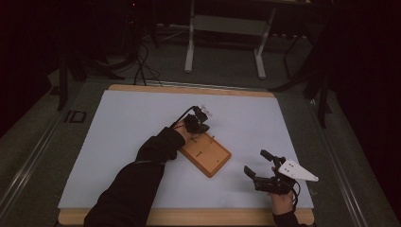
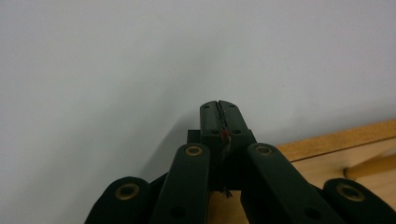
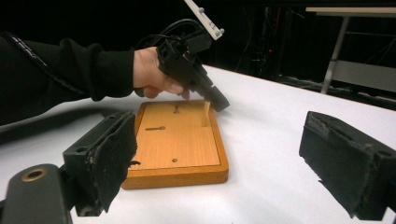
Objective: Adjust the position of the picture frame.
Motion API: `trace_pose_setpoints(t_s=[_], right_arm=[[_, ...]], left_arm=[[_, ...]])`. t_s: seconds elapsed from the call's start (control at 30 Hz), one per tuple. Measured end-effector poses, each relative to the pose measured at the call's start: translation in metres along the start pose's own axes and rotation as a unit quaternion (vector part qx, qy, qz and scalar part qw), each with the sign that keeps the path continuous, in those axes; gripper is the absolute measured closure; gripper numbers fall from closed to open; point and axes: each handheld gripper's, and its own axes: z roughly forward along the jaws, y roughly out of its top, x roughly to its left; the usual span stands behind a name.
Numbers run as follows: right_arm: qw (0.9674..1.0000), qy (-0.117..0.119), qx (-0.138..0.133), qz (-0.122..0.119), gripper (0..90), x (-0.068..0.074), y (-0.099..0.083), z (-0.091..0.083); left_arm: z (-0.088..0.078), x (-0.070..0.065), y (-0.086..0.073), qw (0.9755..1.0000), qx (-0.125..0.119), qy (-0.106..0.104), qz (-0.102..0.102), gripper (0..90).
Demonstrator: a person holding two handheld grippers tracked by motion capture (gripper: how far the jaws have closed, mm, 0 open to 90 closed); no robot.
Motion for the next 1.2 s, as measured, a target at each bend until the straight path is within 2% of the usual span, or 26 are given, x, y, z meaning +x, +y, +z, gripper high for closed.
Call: trace_pose_setpoints(t_s=[0.17, 0.3, 0.47, 0.63, 1.03, 1.2], right_arm=[[1.0000, -0.001, 0.000, 0.000, 10.6, 0.000, 0.000, 0.000], [1.0000, -0.001, 0.000, 0.005, 10.6, -0.001, -0.001, 0.000], [1.0000, -0.001, 0.000, 0.002, 10.6, -0.001, 0.000, 0.000], [1.0000, -0.001, 0.001, 0.000, 10.6, 0.000, 0.000, 0.001], [1.0000, -0.001, 0.005, -0.001, 10.6, 0.001, 0.000, 0.003], [1.0000, -0.001, 0.006, 0.001, 10.6, 0.000, -0.001, 0.004]], left_arm=[[0.002, 0.007, -0.003, 0.9999, -0.008, -0.002, -0.011, 90.0], [0.002, 0.008, -0.003, 1.0000, -0.004, 0.003, -0.008, 90.0], [-0.003, 0.009, -0.006, 0.9999, 0.005, -0.006, -0.012, 90.0], [-0.015, 0.006, -0.020, 0.9999, 0.007, -0.010, -0.009, 90.0], [-0.027, -0.001, -0.034, 0.9996, 0.011, -0.023, -0.010, 90.0], [-0.032, -0.010, -0.041, 0.9996, 0.008, -0.026, -0.009, 90.0]])
